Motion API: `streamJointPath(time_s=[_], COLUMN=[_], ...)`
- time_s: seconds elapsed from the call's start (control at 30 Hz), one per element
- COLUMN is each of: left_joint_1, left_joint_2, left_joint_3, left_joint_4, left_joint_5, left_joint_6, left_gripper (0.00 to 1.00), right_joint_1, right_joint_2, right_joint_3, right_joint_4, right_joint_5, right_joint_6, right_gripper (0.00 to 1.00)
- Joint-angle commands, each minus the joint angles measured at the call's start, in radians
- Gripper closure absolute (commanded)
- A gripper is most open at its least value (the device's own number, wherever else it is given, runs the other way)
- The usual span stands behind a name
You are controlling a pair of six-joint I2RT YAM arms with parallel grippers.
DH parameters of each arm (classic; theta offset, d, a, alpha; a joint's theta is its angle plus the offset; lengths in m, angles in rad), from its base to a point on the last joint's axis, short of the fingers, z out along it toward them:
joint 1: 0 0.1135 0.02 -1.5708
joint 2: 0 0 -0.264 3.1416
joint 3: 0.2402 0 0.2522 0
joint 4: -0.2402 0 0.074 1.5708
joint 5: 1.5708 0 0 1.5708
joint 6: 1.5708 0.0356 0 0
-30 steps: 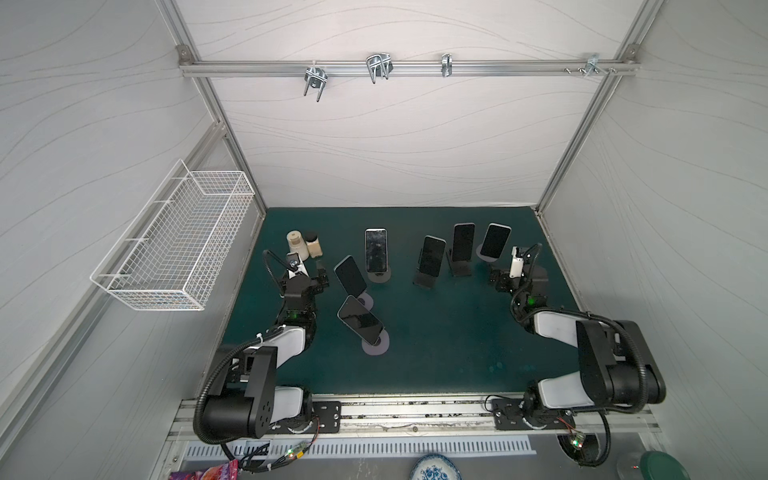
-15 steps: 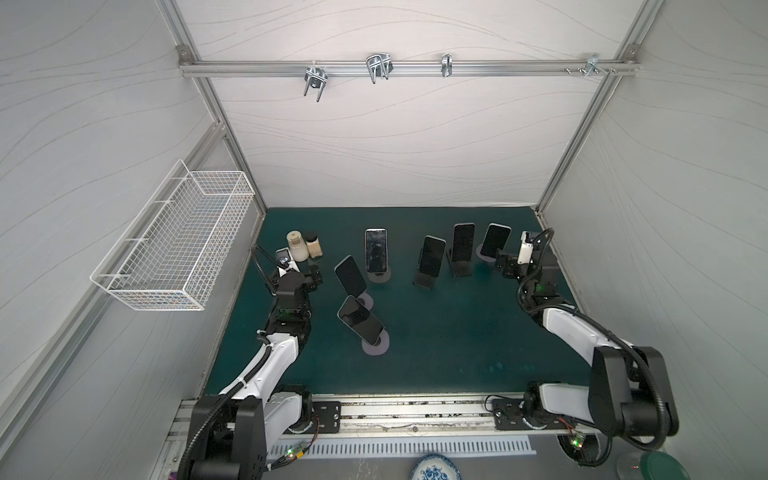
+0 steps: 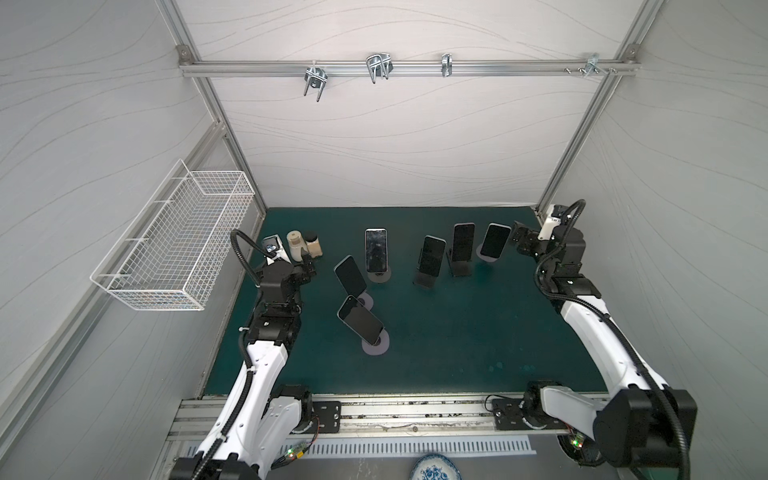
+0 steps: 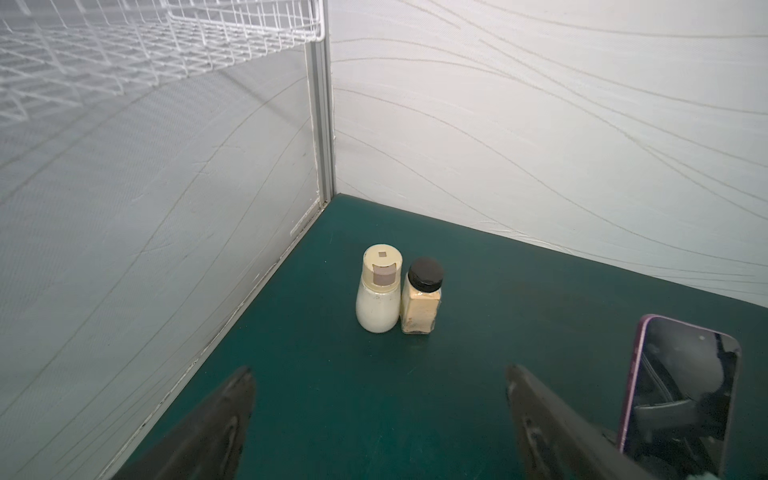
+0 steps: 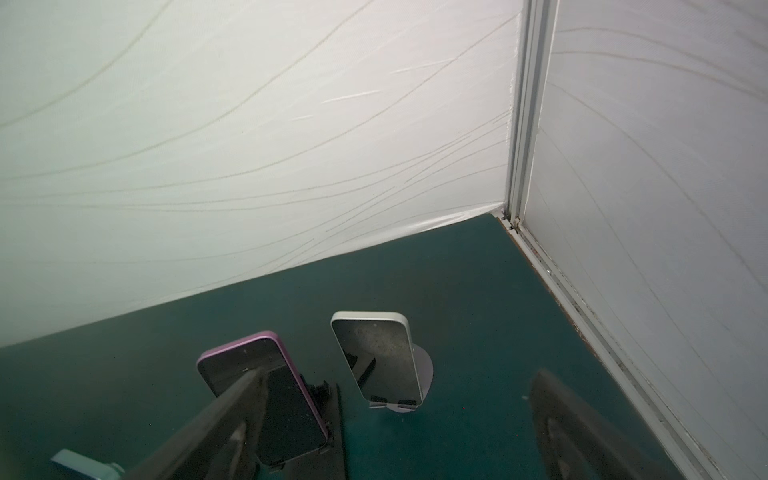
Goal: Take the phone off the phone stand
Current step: 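Swing the right gripper over the phones while the left arm lifts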
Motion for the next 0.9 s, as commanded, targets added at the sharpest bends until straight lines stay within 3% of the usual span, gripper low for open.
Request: streamJointPath(time_s=[0.0,0.3,0.47,0.87], left_joint_1=[0.003,0.001,0.0,-0.026], left_joint_2=[-0.05,-0.22,-0.293,-0.339], left_joint_3=[0.081,0.196,0.262,0.422], left_joint_4=[-0.116,-0.407,-0.563,-0.861], left_joint_5=[0.086,0.225,0.261,0.314], left_joint_6=[0.015,0.046,-0.036,-0.158], left_gripper=[0.05,0.08,0.08,0.01], right_joint_1=[-0.016,-0.007,0.007,0.231], right_joint_2=[-0.058,-0.052,-0.02,0.028], right_joint_3=[0.035,0.187,0.295,0.439], right_joint_4=[-0.101,-0.184,-0.259,-0.386], right_joint_5=[-0.075,-0.449,-0.596,-0.657], right_joint_6=[0.082,0.149,0.17,0.097], right_gripper=[0.01,0.01,0.05,0.08])
